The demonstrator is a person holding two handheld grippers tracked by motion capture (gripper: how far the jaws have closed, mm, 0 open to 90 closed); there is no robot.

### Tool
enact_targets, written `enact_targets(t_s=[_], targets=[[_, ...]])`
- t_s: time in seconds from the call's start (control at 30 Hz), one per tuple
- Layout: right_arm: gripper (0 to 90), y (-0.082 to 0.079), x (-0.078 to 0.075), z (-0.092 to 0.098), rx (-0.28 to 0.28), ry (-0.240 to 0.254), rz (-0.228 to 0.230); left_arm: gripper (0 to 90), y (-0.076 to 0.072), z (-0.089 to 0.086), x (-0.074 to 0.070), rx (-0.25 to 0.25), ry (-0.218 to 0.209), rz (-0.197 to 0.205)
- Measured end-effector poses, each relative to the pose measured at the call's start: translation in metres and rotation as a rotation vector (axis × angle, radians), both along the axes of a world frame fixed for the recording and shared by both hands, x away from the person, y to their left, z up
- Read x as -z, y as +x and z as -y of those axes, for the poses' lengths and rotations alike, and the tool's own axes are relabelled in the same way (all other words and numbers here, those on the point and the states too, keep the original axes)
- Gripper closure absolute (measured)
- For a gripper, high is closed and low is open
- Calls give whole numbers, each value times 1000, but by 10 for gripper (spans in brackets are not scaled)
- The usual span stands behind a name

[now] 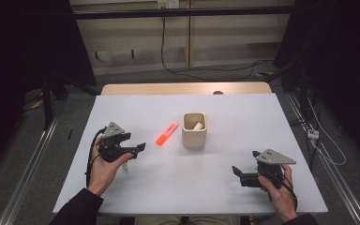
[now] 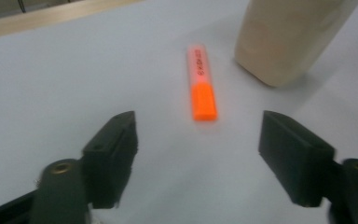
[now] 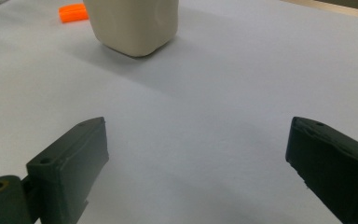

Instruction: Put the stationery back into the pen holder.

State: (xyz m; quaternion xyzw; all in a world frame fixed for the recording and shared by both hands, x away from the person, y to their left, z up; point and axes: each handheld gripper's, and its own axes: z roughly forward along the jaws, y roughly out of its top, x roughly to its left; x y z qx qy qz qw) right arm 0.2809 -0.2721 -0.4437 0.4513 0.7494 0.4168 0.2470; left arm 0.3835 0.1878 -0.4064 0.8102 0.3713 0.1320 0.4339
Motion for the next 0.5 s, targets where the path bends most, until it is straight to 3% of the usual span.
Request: enact_targets(t_s=[0.1,0.37,0.5], targets=[[55,0,0,0,1,1,-1,498,-8,-1,5,12,17,-31],[55,0,0,-1,-2,2,-1,775,-15,-7,21,23,-7,-90],[56,0,0,-2,-7,1,-2,900,-14,-2,33,34,21,-128]])
